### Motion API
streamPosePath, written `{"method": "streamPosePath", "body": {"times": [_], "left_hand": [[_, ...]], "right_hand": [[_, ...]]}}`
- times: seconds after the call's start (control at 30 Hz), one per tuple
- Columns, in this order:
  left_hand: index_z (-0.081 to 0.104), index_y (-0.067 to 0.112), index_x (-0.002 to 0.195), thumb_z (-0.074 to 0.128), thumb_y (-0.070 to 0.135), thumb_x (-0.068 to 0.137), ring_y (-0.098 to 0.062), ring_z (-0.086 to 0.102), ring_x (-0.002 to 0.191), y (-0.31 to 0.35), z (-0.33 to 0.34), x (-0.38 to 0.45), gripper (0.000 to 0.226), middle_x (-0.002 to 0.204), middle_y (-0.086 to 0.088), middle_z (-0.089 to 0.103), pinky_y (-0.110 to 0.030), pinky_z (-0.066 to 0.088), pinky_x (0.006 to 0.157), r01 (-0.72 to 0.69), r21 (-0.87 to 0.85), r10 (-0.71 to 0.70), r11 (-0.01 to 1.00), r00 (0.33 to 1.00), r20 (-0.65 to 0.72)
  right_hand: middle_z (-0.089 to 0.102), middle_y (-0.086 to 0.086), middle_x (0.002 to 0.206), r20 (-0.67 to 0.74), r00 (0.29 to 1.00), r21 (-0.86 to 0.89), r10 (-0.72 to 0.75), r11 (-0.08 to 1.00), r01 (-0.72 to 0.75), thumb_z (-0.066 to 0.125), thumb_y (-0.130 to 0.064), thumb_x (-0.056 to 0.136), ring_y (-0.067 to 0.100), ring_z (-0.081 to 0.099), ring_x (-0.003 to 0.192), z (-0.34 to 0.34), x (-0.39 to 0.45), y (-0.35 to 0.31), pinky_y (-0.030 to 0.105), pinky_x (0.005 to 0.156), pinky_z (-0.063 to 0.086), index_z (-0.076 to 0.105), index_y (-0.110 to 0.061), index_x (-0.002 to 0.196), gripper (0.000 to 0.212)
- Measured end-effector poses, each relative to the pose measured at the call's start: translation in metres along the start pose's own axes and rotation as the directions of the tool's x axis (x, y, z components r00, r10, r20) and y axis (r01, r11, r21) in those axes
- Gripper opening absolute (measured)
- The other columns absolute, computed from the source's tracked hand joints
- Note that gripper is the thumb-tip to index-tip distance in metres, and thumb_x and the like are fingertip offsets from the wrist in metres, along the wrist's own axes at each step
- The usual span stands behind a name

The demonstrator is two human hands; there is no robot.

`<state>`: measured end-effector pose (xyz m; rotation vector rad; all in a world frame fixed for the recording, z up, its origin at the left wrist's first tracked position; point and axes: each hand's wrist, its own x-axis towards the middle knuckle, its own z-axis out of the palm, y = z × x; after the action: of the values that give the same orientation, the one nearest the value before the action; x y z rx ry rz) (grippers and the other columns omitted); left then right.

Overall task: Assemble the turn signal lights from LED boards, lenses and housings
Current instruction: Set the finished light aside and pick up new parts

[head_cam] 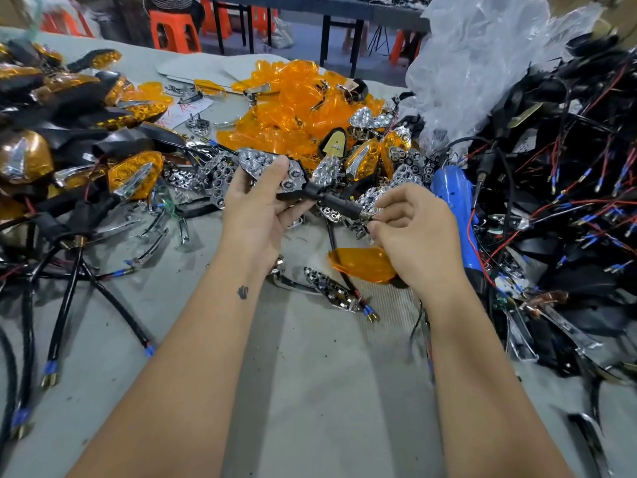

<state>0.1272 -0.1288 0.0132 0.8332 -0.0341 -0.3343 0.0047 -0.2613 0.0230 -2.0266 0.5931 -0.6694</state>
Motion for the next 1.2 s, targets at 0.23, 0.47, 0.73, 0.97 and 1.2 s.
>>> {"method": "streamPosePath", "body": {"times": [0.23,0.47,0.73,0.97,1.2], "left_hand": [[0.053,0.004,0.108,0.065,0.024,0.095,-0.022,0.070,0.066,0.003,0.002,0.001,0.026,0.089,-0.020,0.070,-0.027,0.058,0.063,0.134,-0.178,-0.130,0.975,0.991,0.033],[0.051,0.014,0.102,0.053,0.042,0.098,-0.012,0.052,0.055,-0.003,0.010,-0.005,0.029,0.070,-0.004,0.060,-0.021,0.048,0.050,0.183,-0.130,-0.160,0.974,0.972,0.172],[0.055,0.012,0.101,0.041,0.058,0.099,-0.015,0.051,0.056,-0.003,0.009,-0.011,0.047,0.076,-0.008,0.057,-0.021,0.047,0.047,0.283,-0.077,-0.266,0.956,0.947,0.182],[0.056,0.011,0.114,0.034,0.051,0.103,-0.018,0.063,0.059,-0.006,0.009,-0.010,0.047,0.081,-0.007,0.068,-0.022,0.050,0.045,0.268,-0.092,-0.250,0.959,0.953,0.174],[0.064,0.019,0.116,0.030,0.046,0.106,-0.015,0.063,0.062,-0.010,0.010,-0.010,0.044,0.080,-0.002,0.070,-0.022,0.047,0.051,0.252,0.067,-0.261,0.965,0.940,0.221]], "right_hand": [[0.069,-0.001,0.072,0.249,0.968,-0.027,-0.037,0.999,0.045,0.064,0.001,0.089,0.012,0.063,0.063,-0.004,-0.002,-0.003,0.028,0.062,0.056,0.059,-0.031,0.090,0.033],[0.054,-0.009,0.078,0.261,0.962,-0.148,-0.078,0.982,0.120,0.062,-0.032,0.090,0.004,0.050,0.068,0.006,-0.008,-0.009,0.029,0.064,0.042,0.059,-0.037,0.109,0.021],[0.044,-0.014,0.100,-0.020,0.968,-0.346,-0.250,0.910,0.228,0.061,-0.070,0.078,0.002,0.053,0.086,0.026,-0.022,-0.021,0.025,0.067,0.045,0.057,-0.051,0.119,0.045],[0.050,-0.013,0.080,0.060,0.983,-0.417,-0.174,0.890,0.183,0.056,-0.063,0.088,0.004,0.051,0.074,0.020,-0.019,-0.017,0.027,0.058,0.035,0.066,-0.037,0.097,0.029],[0.064,-0.007,0.102,0.124,0.964,-0.407,-0.234,0.875,0.264,0.053,-0.041,0.096,0.013,0.058,0.101,0.022,-0.013,-0.025,0.036,0.089,0.046,0.068,-0.027,0.109,0.024]]}}
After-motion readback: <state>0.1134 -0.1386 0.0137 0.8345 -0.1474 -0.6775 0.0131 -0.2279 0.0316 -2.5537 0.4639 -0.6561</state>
